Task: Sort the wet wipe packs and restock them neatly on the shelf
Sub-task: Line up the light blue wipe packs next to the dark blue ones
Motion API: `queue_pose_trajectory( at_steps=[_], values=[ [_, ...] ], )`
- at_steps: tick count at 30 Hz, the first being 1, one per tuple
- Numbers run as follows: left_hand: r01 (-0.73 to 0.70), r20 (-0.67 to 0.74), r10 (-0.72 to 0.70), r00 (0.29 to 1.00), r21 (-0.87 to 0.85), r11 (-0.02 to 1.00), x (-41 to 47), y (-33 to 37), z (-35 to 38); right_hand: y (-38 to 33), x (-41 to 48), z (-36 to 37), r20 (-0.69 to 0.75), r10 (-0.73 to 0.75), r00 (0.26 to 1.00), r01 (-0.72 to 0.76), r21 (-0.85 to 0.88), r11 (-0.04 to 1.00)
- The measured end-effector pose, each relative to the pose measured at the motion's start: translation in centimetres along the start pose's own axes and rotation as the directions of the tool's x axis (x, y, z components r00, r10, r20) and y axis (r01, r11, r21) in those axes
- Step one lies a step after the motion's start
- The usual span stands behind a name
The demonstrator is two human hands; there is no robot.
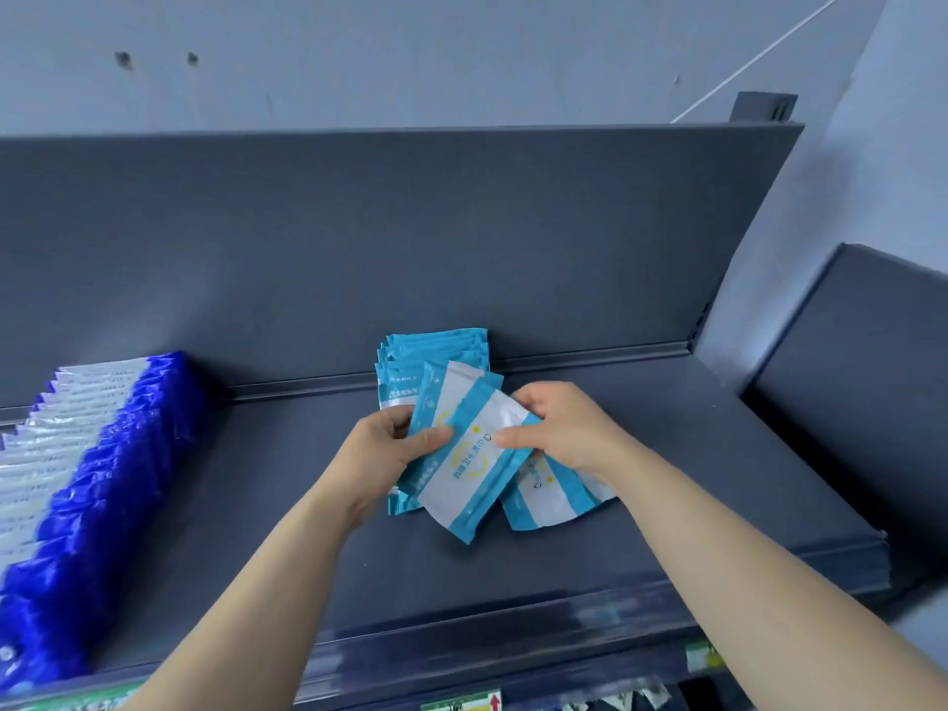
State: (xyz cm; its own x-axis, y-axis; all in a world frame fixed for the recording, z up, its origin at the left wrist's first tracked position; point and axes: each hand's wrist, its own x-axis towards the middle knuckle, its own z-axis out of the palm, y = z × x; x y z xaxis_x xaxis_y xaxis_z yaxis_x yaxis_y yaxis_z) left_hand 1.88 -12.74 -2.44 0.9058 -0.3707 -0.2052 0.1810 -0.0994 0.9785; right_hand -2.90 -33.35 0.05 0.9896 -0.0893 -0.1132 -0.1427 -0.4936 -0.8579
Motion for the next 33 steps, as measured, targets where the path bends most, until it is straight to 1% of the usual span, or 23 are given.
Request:
queue_pose_trajectory(
  at_steps=[3, 7, 11, 14, 18, 19, 21, 24, 26, 29, 31, 33],
  values=[
    [-0.006, -0.051, 0.004, 0.999, -0.046, 0.999, -0.2, 0.1, -0.3, 0.8, 0.6, -1.1, 0.005, 0.044, 0.999, -0.044, -0.016, 0.999],
    [-0.006, -0.102, 0.003, 0.995, -0.027, 1.000, 0.2, -0.1, -1.4, 1.4, 1.0, -2.9, 0.002, 0.095, 0.995, -0.095, 0.073, 0.993],
    [-0.028, -0.166, 0.010, 0.986, -0.111, 0.993, 0.4, -0.3, -1.6, 1.6, 1.5, -3.5, 0.042, 0.105, 0.994, -0.109, 0.094, 0.990],
    [-0.090, -0.225, 0.055, 0.973, -0.149, 0.985, 0.0, -0.2, -1.2, 1.2, 1.7, -3.4, 0.063, 0.099, 0.993, -0.110, 0.210, 0.971],
    [-0.166, -0.336, 0.136, 0.932, -0.062, 0.984, -0.5, -0.4, -1.3, 1.4, 1.9, -2.7, 0.052, 0.135, 0.990, -0.145, 0.343, 0.928],
    [-0.158, -0.360, 0.123, 0.925, -0.067, 0.985, -0.6, -0.4, -1.4, 1.6, 1.9, -2.5, 0.052, 0.142, 0.989, -0.151, 0.372, 0.916],
    [-0.111, -0.370, 0.054, 0.927, -0.134, 0.985, -0.9, -0.5, -1.9, 1.8, 1.9, -2.3, 0.061, 0.150, 0.987, -0.161, 0.454, 0.876],
    [-0.007, -0.292, -0.049, 0.955, -0.189, 0.982, -1.3, -0.7, -2.0, 1.8, 1.7, -1.8, 0.073, 0.165, 0.984, -0.177, 0.553, 0.814],
    [0.046, -0.224, -0.097, 0.970, -0.222, 0.974, -1.7, -0.9, -1.3, 1.8, 1.7, -0.9, 0.082, 0.192, 0.978, -0.206, 0.538, 0.817],
    [0.059, -0.189, -0.113, 0.975, -0.270, 0.961, -1.6, -1.2, -0.4, 1.9, 1.8, 0.7, 0.095, 0.219, 0.971, -0.238, 0.459, 0.856],
    [0.054, -0.174, -0.092, 0.981, -0.212, 0.976, -1.7, -1.6, -0.1, 2.1, 1.8, 1.3, 0.111, 0.229, 0.967, -0.254, 0.419, 0.872],
    [0.052, -0.169, -0.074, 0.983, -0.133, 0.990, -1.8, -1.9, 0.1, 2.4, 1.6, 1.5, 0.102, 0.201, 0.974, -0.223, 0.289, 0.931]
  ],
)
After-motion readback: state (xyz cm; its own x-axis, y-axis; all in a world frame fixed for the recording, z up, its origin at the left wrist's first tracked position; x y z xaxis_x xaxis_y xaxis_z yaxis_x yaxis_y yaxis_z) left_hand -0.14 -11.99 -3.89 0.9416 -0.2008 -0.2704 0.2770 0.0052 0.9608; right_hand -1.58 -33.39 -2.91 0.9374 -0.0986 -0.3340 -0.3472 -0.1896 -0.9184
